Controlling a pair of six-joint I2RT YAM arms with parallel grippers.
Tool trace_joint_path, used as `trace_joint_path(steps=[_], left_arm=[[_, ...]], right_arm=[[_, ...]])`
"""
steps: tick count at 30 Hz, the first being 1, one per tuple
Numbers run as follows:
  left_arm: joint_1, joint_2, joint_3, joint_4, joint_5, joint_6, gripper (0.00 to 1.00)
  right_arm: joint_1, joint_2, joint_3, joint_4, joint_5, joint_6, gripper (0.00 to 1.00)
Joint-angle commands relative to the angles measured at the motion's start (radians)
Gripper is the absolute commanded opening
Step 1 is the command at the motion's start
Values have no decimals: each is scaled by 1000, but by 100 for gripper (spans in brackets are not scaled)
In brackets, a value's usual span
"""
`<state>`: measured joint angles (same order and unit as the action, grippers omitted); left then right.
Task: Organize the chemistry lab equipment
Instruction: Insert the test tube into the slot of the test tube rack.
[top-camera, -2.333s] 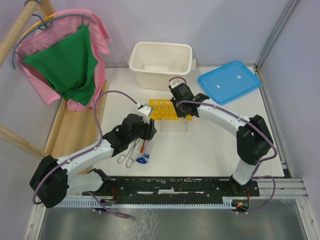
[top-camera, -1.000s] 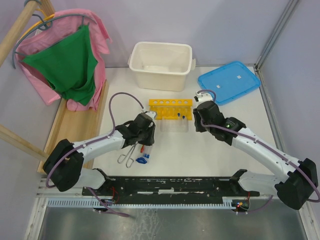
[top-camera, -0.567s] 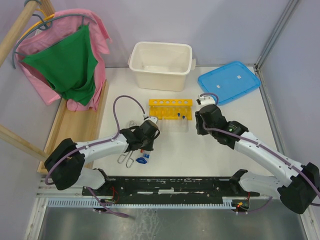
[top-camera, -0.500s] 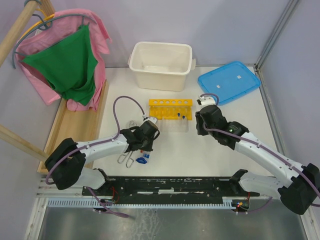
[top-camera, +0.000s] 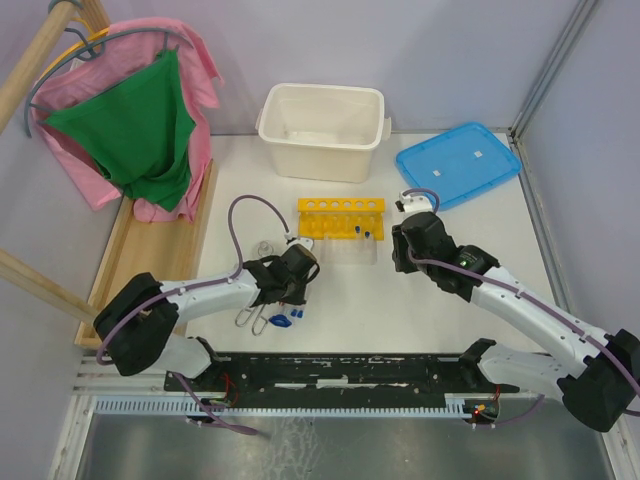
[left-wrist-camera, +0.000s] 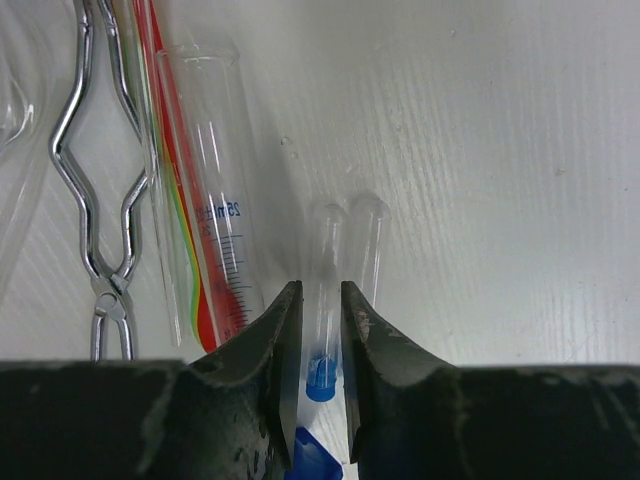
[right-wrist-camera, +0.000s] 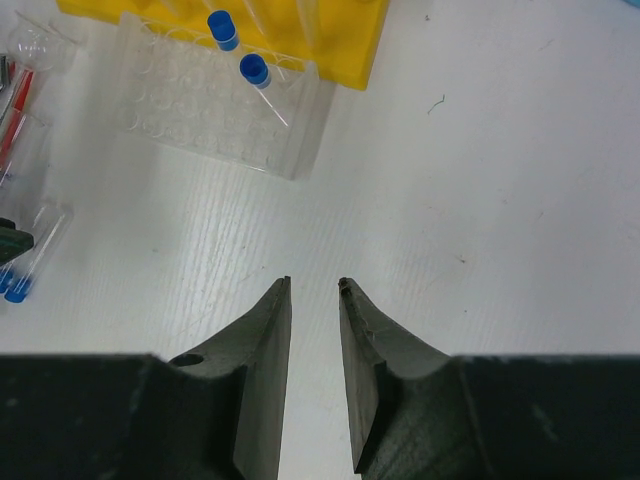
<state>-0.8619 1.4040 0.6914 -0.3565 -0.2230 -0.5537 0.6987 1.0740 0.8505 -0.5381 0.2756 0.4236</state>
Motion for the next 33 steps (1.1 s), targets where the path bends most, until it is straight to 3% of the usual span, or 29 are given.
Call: trace_joint_path(steps=[1, 9, 14, 26, 33], left_arm=[[-8, 27, -9, 60, 15, -35, 29], [-8, 99, -19, 111, 37, -38, 27], [-7, 113, -15, 124, 23, -51, 15], [-45, -110, 36, 232, 34, -186, 4], [-157, 28, 125, 313, 58, -216, 4]], right_arm=[[1, -22, -1, 30, 0, 14, 34], [2, -21, -8, 34, -4, 15, 34], [1, -22, -13, 33, 0, 14, 33], [1, -30, -50, 62, -43, 55, 33], [22, -55, -142, 113, -118, 132, 32]])
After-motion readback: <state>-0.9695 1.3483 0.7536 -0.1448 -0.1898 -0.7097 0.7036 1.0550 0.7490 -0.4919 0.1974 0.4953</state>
